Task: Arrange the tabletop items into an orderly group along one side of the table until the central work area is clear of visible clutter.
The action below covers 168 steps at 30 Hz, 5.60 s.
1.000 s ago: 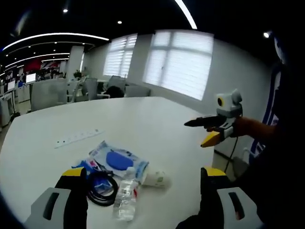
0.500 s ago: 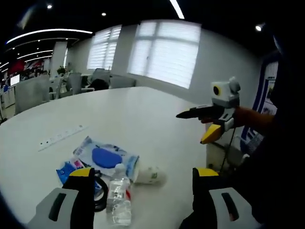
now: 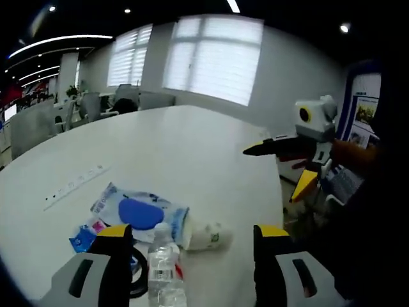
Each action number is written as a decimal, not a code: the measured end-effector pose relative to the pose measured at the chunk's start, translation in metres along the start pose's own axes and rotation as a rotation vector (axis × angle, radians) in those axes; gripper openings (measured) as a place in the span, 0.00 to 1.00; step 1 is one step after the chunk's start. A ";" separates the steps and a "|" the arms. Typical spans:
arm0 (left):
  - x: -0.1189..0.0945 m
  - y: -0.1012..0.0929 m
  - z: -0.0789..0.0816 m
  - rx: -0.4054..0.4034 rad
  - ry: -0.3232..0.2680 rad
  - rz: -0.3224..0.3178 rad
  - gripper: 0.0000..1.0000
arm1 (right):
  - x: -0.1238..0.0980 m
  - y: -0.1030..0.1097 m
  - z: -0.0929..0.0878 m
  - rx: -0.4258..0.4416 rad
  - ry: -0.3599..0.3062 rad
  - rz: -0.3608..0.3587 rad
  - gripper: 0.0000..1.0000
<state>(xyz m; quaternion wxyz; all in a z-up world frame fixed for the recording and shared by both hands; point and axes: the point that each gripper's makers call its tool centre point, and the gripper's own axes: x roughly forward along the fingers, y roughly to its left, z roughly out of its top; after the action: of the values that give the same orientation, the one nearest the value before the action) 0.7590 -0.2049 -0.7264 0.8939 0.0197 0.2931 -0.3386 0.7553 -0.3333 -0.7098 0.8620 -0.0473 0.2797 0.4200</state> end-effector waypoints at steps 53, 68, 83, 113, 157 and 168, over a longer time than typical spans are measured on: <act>0.126 0.041 -0.071 -0.023 0.429 0.081 0.27 | -0.025 -0.015 -0.034 0.055 0.020 -0.077 0.98; 0.127 0.042 -0.076 -0.016 0.499 0.085 0.18 | -0.028 -0.020 -0.043 0.086 0.034 -0.083 0.98; 0.099 0.026 -0.049 0.041 0.447 0.036 0.17 | -0.015 -0.015 -0.035 0.075 0.020 -0.046 0.98; -0.017 0.021 -0.027 0.107 0.283 0.115 0.17 | 0.013 0.004 -0.002 -0.016 -0.038 0.059 0.99; -0.106 0.011 -0.060 0.061 0.104 0.215 0.20 | 0.031 0.011 0.003 -0.076 -0.006 0.111 0.99; -0.111 0.008 -0.049 -0.091 -0.049 0.327 0.25 | 0.028 0.010 -0.002 -0.053 -0.011 0.094 0.99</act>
<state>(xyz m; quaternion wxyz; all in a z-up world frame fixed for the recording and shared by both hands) 0.6730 -0.1215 -0.7086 0.9439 0.0185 0.2792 -0.1752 0.7604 -0.3082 -0.7244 0.8414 -0.0545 0.2659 0.4673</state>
